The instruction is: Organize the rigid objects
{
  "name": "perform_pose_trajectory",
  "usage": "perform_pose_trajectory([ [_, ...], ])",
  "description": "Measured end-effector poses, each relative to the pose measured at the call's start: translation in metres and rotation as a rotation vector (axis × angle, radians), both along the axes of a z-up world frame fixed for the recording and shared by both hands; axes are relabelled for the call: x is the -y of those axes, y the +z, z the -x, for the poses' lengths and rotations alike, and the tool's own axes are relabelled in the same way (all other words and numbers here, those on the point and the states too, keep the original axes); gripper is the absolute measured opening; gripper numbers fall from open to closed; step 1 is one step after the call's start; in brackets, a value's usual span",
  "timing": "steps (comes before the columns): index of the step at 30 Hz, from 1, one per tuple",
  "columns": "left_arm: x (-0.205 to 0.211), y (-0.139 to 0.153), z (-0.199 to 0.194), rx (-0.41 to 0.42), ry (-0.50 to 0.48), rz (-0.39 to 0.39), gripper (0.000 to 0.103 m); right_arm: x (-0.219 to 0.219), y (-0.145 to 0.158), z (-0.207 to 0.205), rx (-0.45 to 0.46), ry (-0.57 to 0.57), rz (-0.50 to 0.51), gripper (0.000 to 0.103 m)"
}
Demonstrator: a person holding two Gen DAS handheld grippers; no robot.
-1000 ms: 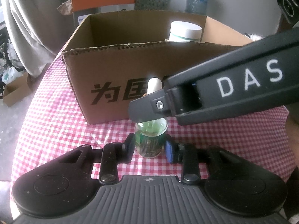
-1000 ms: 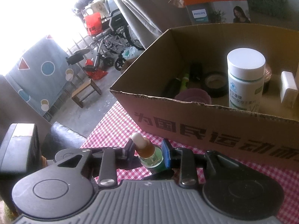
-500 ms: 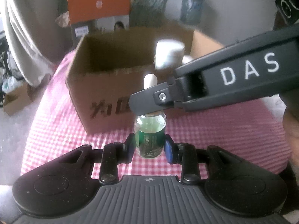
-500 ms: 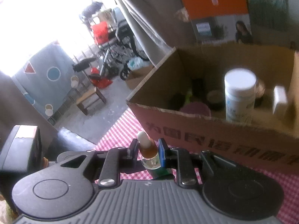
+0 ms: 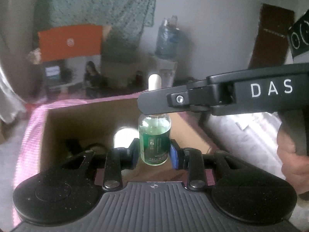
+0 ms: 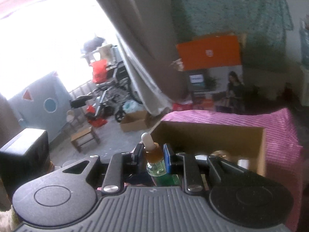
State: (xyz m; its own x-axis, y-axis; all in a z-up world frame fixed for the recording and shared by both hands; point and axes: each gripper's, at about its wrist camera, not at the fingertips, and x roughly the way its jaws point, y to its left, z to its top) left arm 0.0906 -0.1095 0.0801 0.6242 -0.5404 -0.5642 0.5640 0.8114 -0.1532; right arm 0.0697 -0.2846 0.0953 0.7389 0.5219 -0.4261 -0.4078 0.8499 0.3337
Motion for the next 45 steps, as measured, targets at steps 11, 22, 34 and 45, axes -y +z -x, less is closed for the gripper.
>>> perform_pose_trajectory([
  [11, 0.048, -0.053, -0.062, -0.207, -0.061, -0.058, 0.031, 0.052, -0.064, -0.07, -0.166, -0.07, -0.031, 0.025],
  [22, 0.064, -0.076, -0.08, -0.299, -0.093, -0.11, 0.034, 0.068, -0.103, -0.087, -0.277, -0.062, 0.004, 0.025],
  [34, 0.063, -0.067, -0.07, -0.247, -0.11, -0.11, 0.06, 0.047, -0.096, -0.077, -0.248, -0.078, 0.188, 0.038],
  [45, 0.03, -0.024, -0.023, -0.058, -0.095, -0.053, 0.092, 0.059, -0.059, -0.045, -0.151, -0.159, 0.079, 0.055],
])
